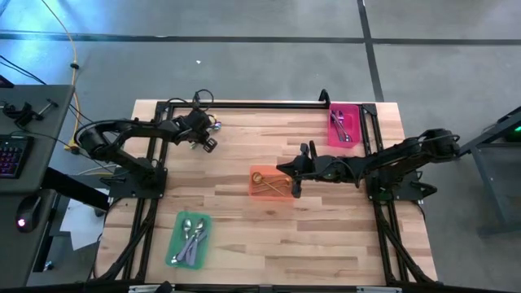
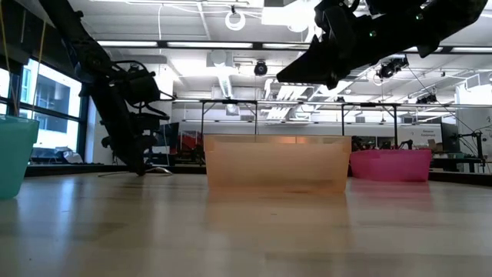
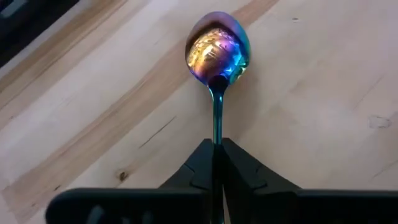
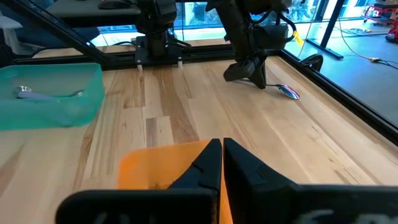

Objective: Sort silverware by color (type)
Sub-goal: Put the green spoon into the red bin

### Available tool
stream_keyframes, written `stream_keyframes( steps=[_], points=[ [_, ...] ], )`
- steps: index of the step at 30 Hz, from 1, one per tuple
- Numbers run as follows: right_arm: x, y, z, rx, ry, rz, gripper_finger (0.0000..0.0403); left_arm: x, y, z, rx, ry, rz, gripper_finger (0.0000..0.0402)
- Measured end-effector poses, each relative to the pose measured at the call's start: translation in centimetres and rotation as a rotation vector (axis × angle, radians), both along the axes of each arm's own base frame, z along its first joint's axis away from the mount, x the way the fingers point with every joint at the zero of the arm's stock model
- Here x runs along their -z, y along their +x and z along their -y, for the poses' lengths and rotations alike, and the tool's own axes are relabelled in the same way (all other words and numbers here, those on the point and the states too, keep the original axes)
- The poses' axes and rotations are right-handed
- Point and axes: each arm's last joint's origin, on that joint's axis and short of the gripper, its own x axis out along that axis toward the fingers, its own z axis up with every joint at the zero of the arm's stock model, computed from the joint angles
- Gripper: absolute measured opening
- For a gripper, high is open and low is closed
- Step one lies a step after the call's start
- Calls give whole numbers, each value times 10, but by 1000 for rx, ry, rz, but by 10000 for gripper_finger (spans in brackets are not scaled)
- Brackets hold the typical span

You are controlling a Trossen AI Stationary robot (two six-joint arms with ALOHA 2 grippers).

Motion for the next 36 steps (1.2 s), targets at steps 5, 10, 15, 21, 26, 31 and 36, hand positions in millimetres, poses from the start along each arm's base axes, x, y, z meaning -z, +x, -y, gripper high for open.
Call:
stream_keyframes(
  steps=[5, 10, 15, 21, 26, 31, 36],
  points=[
    [1, 0, 0, 4, 13, -5, 0, -5, -2, 4, 35, -23, 24, 7],
    [3, -1, -3, 8, 1, -29, 0, -19, -2, 11, 114, -74, 168, 4],
    [3, -2, -9, 19, -33, -31, 0, -29, -8, 25, 177, -76, 378, 3],
    [-3, 2, -8, 60, 70, 81, 3, -39, -7, 51, 304, -22, 848, 3],
    [0, 18, -12, 46, 56, 197, 36, -51, -5, 79, 438, 53, 1171, 2],
    [4, 55, -11, 42, 61, 218, 100, -67, 3, 100, 562, 93, 1317, 2],
    [1, 99, -9, 20, 64, 248, 162, -83, 14, 113, 656, 125, 1366, 1]
  ],
)
